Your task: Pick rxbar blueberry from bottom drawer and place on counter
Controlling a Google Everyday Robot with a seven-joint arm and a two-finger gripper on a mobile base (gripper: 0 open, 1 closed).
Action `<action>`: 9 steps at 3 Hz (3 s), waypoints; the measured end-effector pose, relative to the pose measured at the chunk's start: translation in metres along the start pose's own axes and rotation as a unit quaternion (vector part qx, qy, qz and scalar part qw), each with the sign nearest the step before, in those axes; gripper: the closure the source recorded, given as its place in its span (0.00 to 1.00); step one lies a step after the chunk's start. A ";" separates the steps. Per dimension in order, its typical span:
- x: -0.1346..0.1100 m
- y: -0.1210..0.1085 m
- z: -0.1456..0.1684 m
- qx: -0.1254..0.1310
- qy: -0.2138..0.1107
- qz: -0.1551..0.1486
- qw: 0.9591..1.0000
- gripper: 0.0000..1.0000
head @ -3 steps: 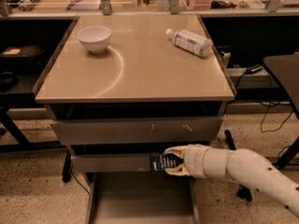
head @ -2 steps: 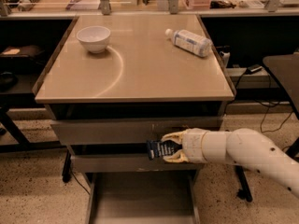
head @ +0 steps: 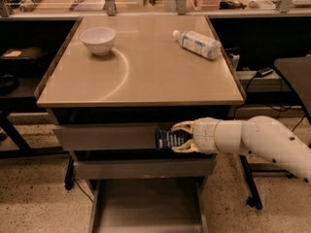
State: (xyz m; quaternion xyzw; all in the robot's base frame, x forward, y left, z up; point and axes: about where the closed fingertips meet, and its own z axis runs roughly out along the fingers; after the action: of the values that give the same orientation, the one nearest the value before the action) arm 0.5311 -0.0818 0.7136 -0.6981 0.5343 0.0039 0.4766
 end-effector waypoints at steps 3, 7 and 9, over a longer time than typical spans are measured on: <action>-0.041 0.020 -0.042 -0.009 -0.011 -0.023 1.000 1.00; -0.137 -0.136 -0.100 0.054 -0.003 -0.151 0.987 1.00; -0.108 -0.203 -0.073 0.072 -0.004 -0.113 0.991 1.00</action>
Offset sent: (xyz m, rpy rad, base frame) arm -0.0717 0.0021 0.0382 0.0007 -0.0135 0.0632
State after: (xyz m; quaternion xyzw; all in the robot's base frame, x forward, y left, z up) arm 0.6001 -0.0559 0.9434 -0.7179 0.4488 -0.0862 0.5251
